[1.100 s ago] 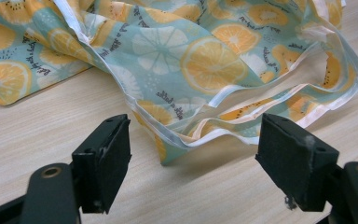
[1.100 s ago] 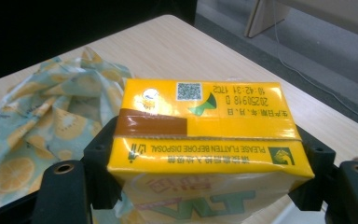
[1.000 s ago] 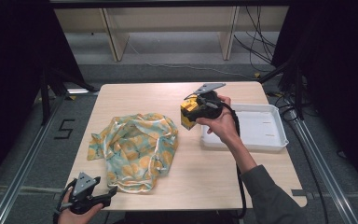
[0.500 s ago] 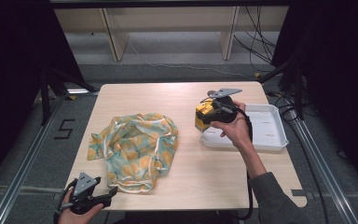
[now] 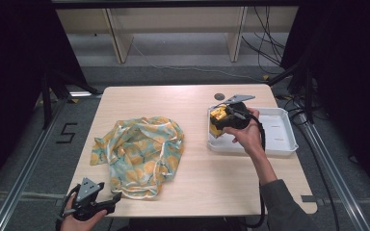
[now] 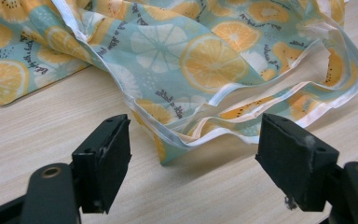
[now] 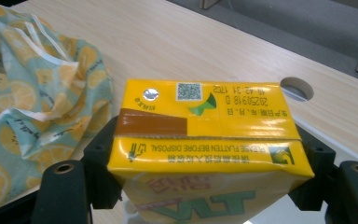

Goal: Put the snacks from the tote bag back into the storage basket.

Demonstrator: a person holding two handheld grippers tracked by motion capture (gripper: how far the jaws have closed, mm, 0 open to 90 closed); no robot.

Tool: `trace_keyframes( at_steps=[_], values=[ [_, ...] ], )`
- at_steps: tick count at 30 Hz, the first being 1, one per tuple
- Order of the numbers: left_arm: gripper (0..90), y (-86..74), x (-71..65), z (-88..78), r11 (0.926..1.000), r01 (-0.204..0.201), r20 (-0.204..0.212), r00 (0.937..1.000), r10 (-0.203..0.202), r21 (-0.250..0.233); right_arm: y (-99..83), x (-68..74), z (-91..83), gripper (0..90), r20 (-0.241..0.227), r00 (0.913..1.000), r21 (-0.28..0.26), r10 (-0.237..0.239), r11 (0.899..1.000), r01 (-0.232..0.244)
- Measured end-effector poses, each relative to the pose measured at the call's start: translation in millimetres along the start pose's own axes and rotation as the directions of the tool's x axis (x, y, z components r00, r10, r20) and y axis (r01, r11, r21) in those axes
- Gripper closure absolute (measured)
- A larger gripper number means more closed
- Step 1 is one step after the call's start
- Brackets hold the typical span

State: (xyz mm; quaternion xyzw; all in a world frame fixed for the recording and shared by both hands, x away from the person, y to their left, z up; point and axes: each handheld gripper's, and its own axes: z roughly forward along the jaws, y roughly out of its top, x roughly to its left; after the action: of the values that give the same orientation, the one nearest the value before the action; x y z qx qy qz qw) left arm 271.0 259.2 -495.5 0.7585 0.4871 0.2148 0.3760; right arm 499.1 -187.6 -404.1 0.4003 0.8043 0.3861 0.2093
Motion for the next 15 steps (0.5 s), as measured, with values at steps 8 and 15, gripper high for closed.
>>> trace_keyframes(
  at_steps=[8,15],
  values=[
    [25.0,0.6,0.7,-1.0,0.9998,-0.016,-0.008,0.9998,0.016,0.013,-12.4,-5.3,8.3,29.5,0.008,1.0,0.041,0.004,0.999,-0.005],
    [25.0,0.2,-0.8,0.6,1.0,0.003,0.004,1.0,-0.003,-0.005,-22.6,-3.9,11.4,29.5,0.002,0.9994,0.077,0.035,0.996,-0.035]
  ],
)
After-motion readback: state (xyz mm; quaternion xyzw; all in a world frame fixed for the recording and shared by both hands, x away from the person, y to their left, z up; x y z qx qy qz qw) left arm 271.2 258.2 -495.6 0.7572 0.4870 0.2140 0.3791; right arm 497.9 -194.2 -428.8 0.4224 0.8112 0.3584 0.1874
